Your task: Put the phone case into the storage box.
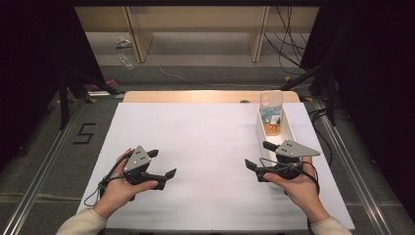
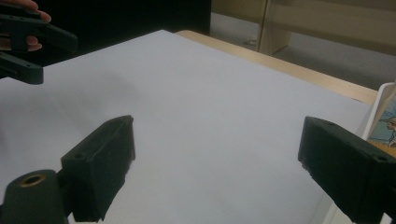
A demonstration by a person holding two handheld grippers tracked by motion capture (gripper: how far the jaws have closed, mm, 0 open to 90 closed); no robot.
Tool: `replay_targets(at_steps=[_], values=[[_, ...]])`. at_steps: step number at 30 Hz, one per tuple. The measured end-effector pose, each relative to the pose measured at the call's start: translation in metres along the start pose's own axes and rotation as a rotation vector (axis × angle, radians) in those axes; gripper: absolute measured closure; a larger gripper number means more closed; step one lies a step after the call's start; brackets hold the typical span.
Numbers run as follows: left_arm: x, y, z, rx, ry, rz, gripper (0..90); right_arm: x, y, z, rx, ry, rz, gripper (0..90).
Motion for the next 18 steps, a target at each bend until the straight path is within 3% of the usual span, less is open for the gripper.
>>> replay_targets(at_steps=[18], values=[[0.0001,0.0002,-0.0007,0.001,0.006,0.001,9.1,-0.0024,0.0075,0.0029,-0.012,0.005,-0.029,12.1]])
Point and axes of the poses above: each handheld gripper's, and its own axes: x roughly forward along the jaws, y roughly out of its underside, z roughly to its left, the point moved 6 cm from there along x, roughly forward along the jaws, and after that the axes turned 8 degrees about -y, right-handed, at the moved point
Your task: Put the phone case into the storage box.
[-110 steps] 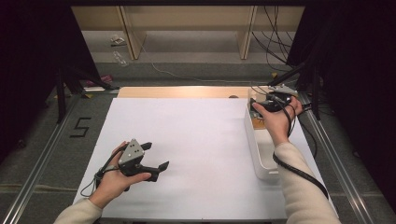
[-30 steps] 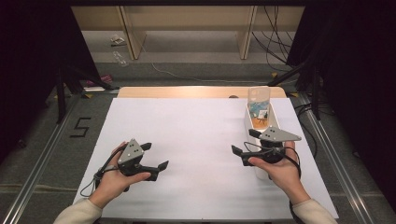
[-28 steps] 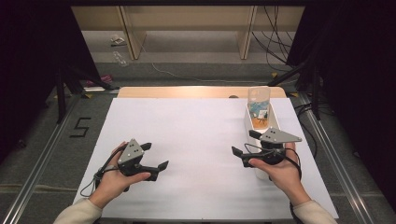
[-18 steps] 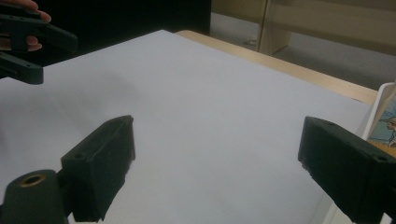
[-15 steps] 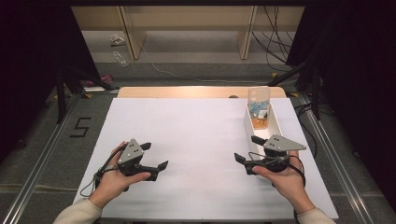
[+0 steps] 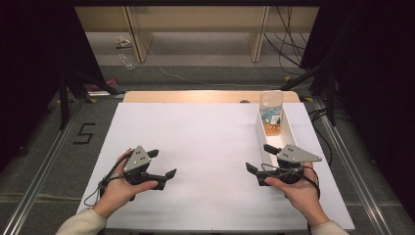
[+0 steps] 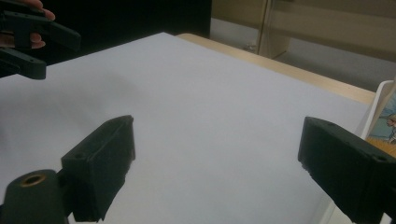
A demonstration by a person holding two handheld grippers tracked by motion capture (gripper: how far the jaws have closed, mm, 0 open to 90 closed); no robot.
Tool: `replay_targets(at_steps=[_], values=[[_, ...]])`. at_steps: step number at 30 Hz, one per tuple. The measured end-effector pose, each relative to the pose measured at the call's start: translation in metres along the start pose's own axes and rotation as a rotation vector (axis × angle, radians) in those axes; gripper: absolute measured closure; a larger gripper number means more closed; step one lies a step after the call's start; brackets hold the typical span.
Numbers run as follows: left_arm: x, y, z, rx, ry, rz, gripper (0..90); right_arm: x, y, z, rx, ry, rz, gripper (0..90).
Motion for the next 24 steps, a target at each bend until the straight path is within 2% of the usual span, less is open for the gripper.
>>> replay_targets(at_steps=[24], values=[[0.0016,0.0004,0.0000,0.000,0.003,0.003,9.1,0.0002,0.0003,0.0040,0.005,-0.017,-0.015,12.1]])
Point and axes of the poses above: each handheld gripper's, and its own axes: x roughly forward along the jaws, y roughly out of its underside, z roughly to its left, the point moved 6 cm from there along x, roughly forward along the jaws, and after that the axes turned 8 degrees about -y, right-handed, at the moved point
